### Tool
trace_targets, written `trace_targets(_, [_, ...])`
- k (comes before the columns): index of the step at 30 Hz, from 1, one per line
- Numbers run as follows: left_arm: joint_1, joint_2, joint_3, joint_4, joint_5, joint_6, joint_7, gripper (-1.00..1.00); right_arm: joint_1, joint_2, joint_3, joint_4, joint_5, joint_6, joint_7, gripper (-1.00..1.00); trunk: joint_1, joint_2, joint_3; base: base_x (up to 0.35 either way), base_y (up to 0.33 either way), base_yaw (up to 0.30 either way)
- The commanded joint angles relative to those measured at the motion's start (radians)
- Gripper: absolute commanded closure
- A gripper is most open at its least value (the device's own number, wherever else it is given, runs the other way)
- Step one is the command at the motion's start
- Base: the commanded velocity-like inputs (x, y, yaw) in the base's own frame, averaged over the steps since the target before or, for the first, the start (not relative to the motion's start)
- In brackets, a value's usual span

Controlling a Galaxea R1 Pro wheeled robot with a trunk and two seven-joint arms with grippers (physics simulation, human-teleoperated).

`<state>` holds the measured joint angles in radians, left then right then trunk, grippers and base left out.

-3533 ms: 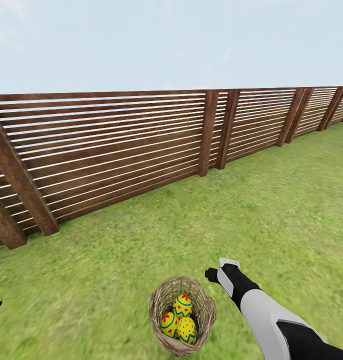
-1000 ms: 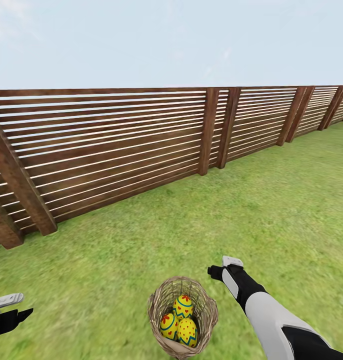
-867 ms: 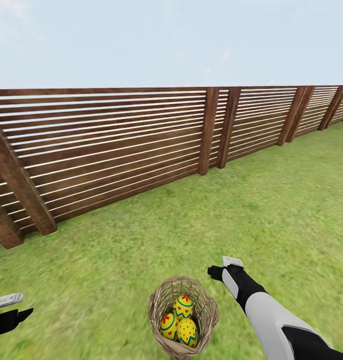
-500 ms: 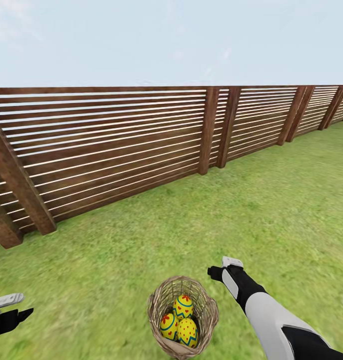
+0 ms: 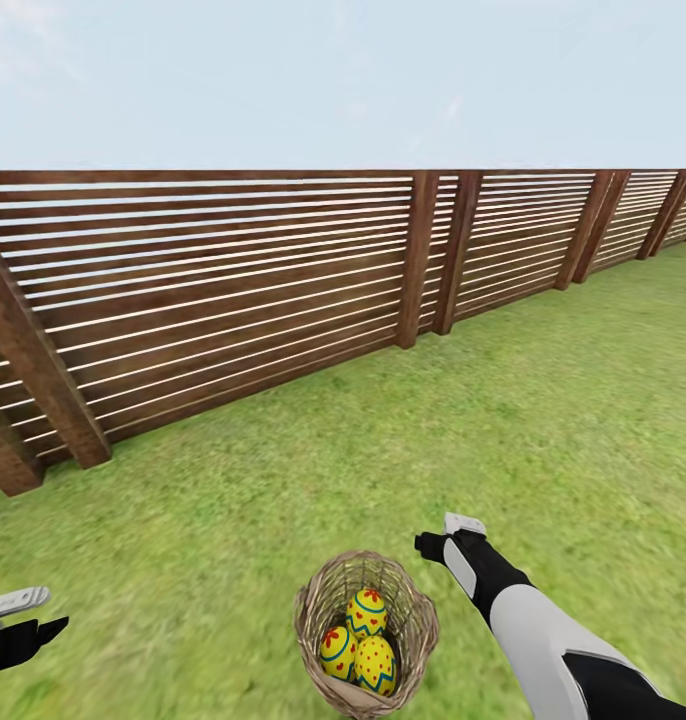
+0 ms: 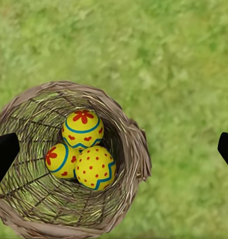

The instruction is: Take the three Easter eggs out of the wicker basket on the lawn in the garden, then place them on the lawn next to a single tree (choose any tree) so that all three eggs are next to the same tree and none are left in the basket.

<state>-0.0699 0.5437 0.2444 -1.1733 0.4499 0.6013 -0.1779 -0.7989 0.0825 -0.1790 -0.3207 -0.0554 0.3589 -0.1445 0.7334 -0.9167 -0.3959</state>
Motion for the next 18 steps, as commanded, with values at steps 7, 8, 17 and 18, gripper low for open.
trace_targets(7, [-0.001, 0.003, 0.002, 0.000, 0.003, 0.005, -0.004, -1.00, 0.000, 0.004, 0.000, -0.002, -0.006, 0.005, -0.006, -1.00, 0.027, -0.050, -0.023, 0.000, 0.000, 0.000])
trace_targets(8, [-0.001, 0.004, 0.002, 0.000, 0.003, 0.005, -0.004, -1.00, 0.000, 0.004, 0.000, -0.002, -0.006, 0.004, -0.006, -1.00, 0.031, -0.057, -0.026, 0.000, 0.000, 0.000])
trace_targets(17, [-0.001, 0.007, 0.003, 0.000, 0.003, 0.001, -0.002, -1.00, 0.000, 0.006, -0.001, -0.001, -0.006, 0.005, -0.006, -1.00, 0.065, -0.120, -0.055, 0.000, 0.000, 0.000])
trace_targets(18, [-0.001, 0.007, 0.003, 0.000, 0.003, -0.001, -0.002, -1.00, 0.000, 0.006, -0.001, 0.000, -0.006, 0.005, -0.006, -1.00, 0.069, -0.127, -0.058, 0.000, 0.000, 0.000])
